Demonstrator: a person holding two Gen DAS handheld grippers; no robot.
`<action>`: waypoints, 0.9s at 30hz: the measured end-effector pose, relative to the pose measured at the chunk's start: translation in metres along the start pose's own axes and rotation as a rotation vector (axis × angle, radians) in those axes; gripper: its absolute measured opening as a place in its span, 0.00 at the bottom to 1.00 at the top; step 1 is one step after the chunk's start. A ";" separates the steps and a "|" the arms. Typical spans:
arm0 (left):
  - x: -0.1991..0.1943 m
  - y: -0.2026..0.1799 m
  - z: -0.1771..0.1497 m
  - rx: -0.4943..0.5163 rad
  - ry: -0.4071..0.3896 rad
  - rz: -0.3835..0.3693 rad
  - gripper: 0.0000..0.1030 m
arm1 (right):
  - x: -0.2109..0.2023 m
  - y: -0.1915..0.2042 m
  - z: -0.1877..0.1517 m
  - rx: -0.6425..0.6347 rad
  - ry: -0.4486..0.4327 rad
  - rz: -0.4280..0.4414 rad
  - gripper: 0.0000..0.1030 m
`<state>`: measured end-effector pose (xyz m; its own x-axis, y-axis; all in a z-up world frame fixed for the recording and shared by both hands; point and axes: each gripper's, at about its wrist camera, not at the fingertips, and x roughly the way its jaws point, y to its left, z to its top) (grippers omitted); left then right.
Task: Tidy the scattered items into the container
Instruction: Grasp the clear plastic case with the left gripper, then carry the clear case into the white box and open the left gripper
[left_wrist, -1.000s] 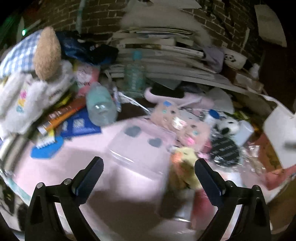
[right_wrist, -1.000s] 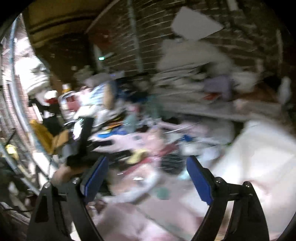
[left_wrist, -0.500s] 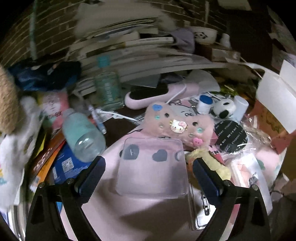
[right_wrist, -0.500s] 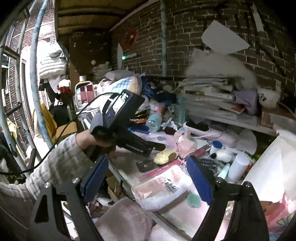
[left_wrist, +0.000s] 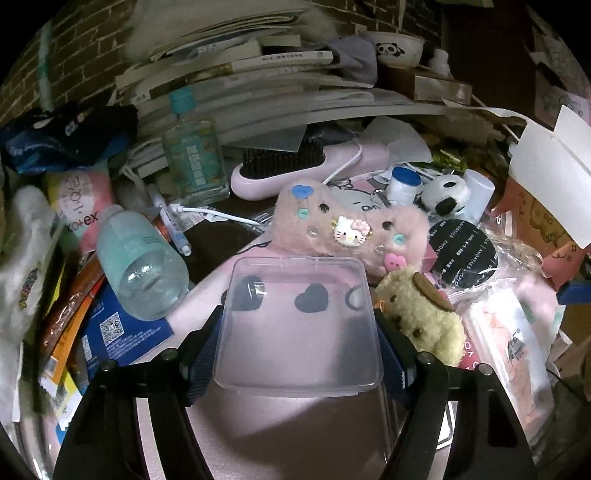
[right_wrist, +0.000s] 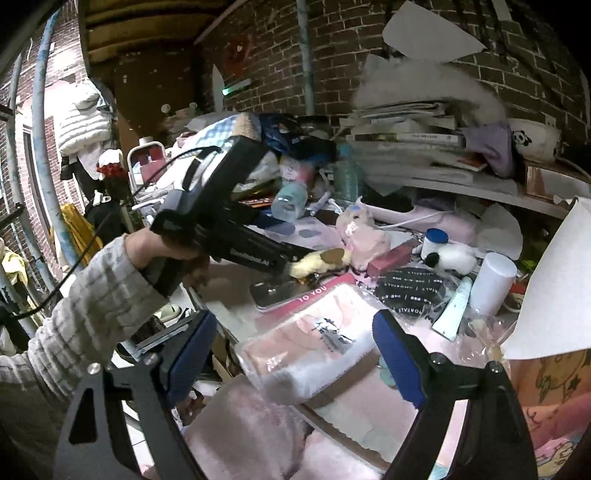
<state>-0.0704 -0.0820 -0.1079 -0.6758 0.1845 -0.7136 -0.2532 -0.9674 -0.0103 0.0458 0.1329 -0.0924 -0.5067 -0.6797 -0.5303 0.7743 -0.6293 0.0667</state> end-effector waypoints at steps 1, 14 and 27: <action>0.000 0.000 0.000 -0.002 0.000 0.000 0.68 | 0.000 0.000 -0.001 0.000 -0.002 -0.005 0.82; -0.064 -0.017 0.057 -0.073 -0.141 -0.002 0.68 | 0.016 -0.008 -0.007 0.080 -0.083 -0.142 0.82; -0.079 -0.202 0.171 0.266 -0.006 -0.413 0.68 | 0.015 -0.017 -0.030 0.155 -0.046 -0.047 0.83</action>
<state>-0.0848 0.1287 0.0704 -0.4856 0.5453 -0.6833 -0.6682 -0.7355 -0.1120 0.0357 0.1446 -0.1268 -0.5606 -0.6622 -0.4972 0.6834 -0.7091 0.1739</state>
